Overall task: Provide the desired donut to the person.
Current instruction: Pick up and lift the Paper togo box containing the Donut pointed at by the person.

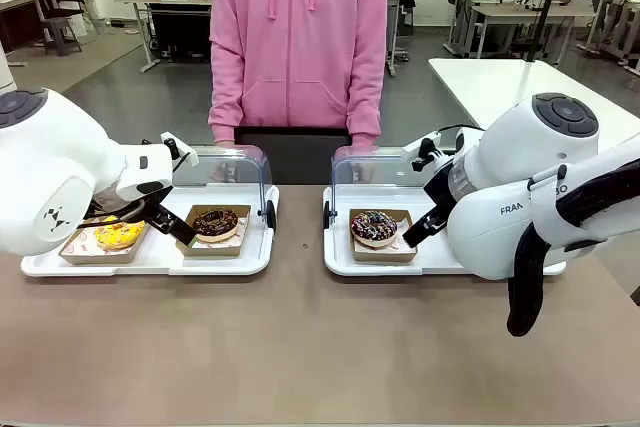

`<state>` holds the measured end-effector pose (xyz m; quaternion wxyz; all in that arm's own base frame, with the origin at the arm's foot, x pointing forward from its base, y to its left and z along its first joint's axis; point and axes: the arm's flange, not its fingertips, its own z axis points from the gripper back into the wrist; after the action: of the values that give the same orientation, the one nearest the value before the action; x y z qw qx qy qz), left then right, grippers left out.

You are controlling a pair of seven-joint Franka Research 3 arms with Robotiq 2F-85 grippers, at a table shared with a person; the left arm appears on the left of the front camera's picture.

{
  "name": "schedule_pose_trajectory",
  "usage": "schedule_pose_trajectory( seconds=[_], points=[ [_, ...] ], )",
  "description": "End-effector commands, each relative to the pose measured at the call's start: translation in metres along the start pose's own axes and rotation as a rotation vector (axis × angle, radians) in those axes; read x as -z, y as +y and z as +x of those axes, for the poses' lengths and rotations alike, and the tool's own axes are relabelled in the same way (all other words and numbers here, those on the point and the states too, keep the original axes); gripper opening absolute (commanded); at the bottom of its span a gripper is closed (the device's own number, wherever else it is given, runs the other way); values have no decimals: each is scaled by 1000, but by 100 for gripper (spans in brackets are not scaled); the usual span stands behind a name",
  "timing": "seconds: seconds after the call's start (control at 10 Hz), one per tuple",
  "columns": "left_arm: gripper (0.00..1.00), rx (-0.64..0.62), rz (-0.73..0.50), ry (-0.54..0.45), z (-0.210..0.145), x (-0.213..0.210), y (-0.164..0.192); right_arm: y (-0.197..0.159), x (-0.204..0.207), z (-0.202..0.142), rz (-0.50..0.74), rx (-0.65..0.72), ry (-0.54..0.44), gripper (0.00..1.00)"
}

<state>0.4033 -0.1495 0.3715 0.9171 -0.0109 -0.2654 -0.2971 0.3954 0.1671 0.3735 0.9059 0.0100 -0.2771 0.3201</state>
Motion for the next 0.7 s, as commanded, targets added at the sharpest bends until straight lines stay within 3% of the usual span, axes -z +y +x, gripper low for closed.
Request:
schedule_pose_trajectory(
  seconds=[0.0, 0.6],
  points=[
    [100, 0, 0, 0, 0, 0, 0, 0, 0, 0, 0, 0, 0, 100],
    [100, 0, 0, 0, 0, 0, 0, 0, 0, 0, 0, 0, 0, 100]
  ],
)
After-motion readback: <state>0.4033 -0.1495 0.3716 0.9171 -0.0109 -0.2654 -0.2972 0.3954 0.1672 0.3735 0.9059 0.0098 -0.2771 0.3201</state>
